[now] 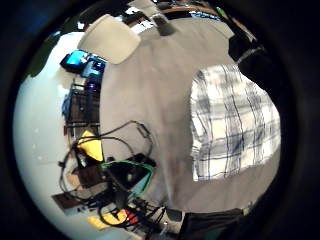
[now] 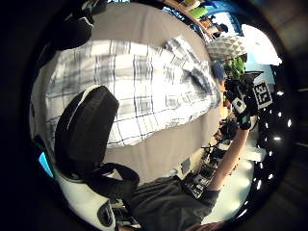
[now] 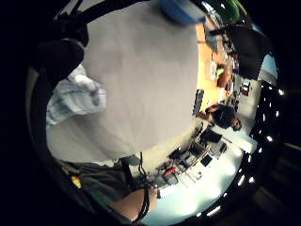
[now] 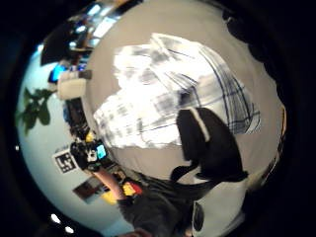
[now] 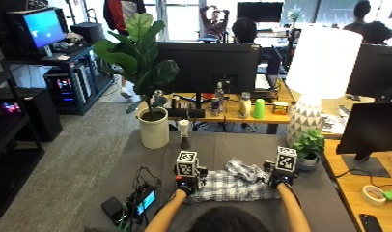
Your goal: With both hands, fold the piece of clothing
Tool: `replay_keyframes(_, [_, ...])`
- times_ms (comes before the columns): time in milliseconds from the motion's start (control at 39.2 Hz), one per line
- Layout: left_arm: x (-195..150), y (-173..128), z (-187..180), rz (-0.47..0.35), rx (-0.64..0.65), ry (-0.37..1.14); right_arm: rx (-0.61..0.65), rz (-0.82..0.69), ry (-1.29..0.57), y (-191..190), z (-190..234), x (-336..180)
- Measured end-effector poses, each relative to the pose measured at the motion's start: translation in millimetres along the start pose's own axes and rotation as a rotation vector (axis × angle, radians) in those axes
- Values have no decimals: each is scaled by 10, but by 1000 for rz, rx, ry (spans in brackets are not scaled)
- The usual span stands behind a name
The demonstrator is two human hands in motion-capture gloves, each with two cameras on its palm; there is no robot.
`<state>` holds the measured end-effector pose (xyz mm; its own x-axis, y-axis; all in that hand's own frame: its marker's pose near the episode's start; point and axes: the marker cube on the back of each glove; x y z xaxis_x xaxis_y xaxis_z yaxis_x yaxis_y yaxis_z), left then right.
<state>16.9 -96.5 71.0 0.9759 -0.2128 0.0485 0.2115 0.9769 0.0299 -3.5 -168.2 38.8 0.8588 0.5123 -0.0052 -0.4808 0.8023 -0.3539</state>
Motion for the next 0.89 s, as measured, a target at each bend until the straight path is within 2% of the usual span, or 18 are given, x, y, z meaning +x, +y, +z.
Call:
replay_keyframes(51, [36,18,120,16,-25,22,95,-33,-7,-67,68,43])
replay_keyframes(102, [69,21,311,29,-63,42,146,-46,-17,102,167,88])
replay_keyframes(178, [100,9,625,38,-112,53,99,-8,-52,523,363,151])
replay_keyframes(331, [91,-19,937,29,-113,52,71,17,-99,536,593,155])
replay_keyframes(535, [78,-37,1024,38,-118,112,185,132,-46,458,649,95])
replay_keyframes(637, [76,-17,1017,23,-144,99,209,112,-58,496,686,-14])
replay_keyframes(765, [50,-23,1007,-8,-152,67,220,170,-57,544,700,-31])
replay_keyframes(892, [62,-1,988,-8,-198,73,235,123,-127,509,658,-73])
